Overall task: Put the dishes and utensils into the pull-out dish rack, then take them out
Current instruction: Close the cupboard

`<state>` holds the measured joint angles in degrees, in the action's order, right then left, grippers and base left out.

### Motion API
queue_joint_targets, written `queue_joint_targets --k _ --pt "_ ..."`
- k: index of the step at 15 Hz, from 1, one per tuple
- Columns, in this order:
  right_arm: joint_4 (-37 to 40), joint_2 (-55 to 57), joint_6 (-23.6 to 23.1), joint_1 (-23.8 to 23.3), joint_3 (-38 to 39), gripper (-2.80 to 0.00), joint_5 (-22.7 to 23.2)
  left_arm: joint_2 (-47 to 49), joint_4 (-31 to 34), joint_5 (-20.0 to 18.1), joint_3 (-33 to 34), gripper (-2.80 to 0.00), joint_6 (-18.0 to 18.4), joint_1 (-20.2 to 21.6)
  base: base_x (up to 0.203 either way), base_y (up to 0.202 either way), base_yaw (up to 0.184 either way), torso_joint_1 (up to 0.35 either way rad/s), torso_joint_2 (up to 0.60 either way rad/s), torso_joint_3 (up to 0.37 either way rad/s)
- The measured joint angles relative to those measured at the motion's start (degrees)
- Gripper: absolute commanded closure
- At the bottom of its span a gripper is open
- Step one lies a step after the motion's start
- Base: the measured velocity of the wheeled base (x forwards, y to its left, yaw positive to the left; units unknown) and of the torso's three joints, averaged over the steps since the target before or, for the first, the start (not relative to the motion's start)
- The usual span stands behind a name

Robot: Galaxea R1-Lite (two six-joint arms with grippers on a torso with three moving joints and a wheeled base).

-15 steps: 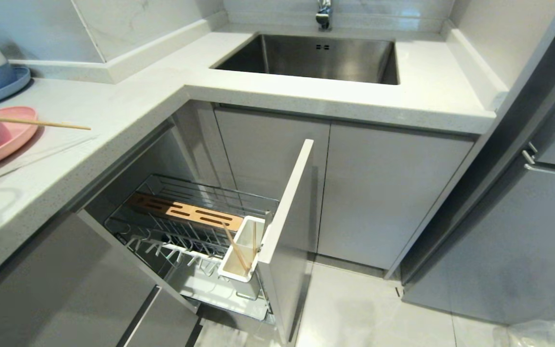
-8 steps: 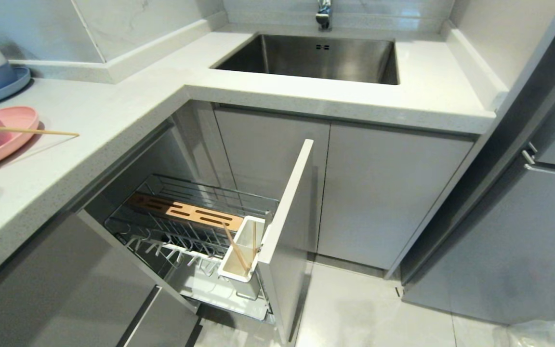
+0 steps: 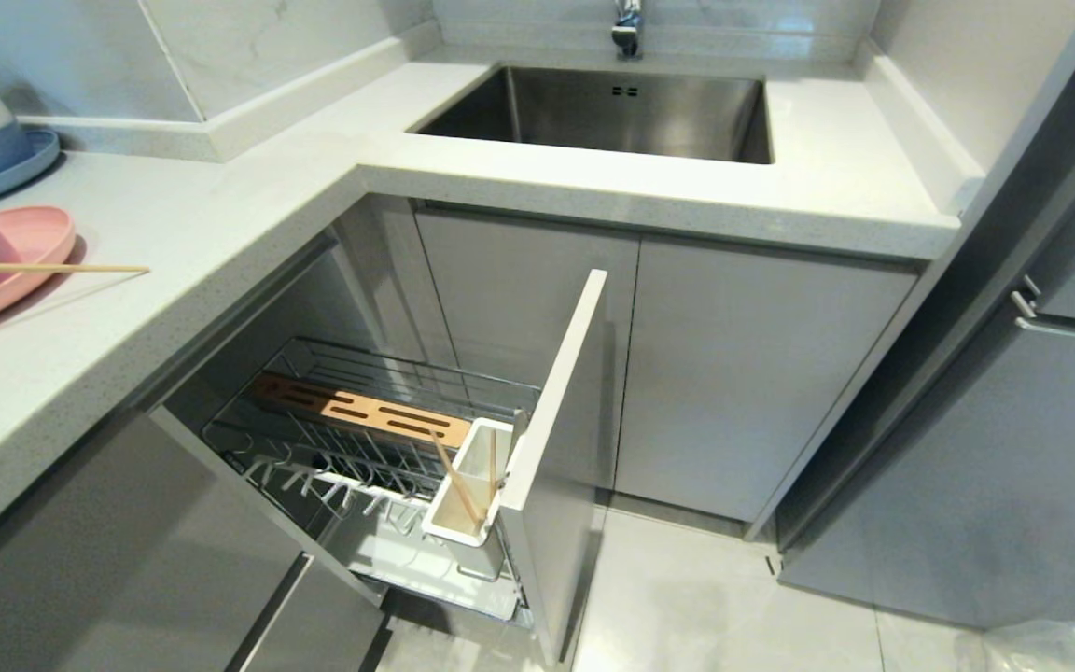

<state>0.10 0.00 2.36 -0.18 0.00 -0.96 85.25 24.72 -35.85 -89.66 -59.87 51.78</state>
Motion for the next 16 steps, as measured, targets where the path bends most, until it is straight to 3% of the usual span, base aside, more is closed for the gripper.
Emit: queue_joint_targets --k 5,6,16 --pt "0.00 0.00 0.01 0.00 0.00 0.00 0.00 0.70 -0.17 0.00 0.53 0.00 0.33 0.37 0.000 0.000 0.000 0.000 0.00 0.000" --pt "0.00 0.00 0.00 0.00 0.00 0.00 0.00 0.77 -0.17 0.00 0.55 -2.80 0.44 0.42 0.000 0.000 0.000 0.000 0.00 0.000" --pt "0.00 0.00 -0.02 0.00 0.00 0.00 0.00 0.70 -1.46 0.20 0.36 -2.80 0.55 1.66 0.000 0.000 0.000 0.000 0.00 0.000"
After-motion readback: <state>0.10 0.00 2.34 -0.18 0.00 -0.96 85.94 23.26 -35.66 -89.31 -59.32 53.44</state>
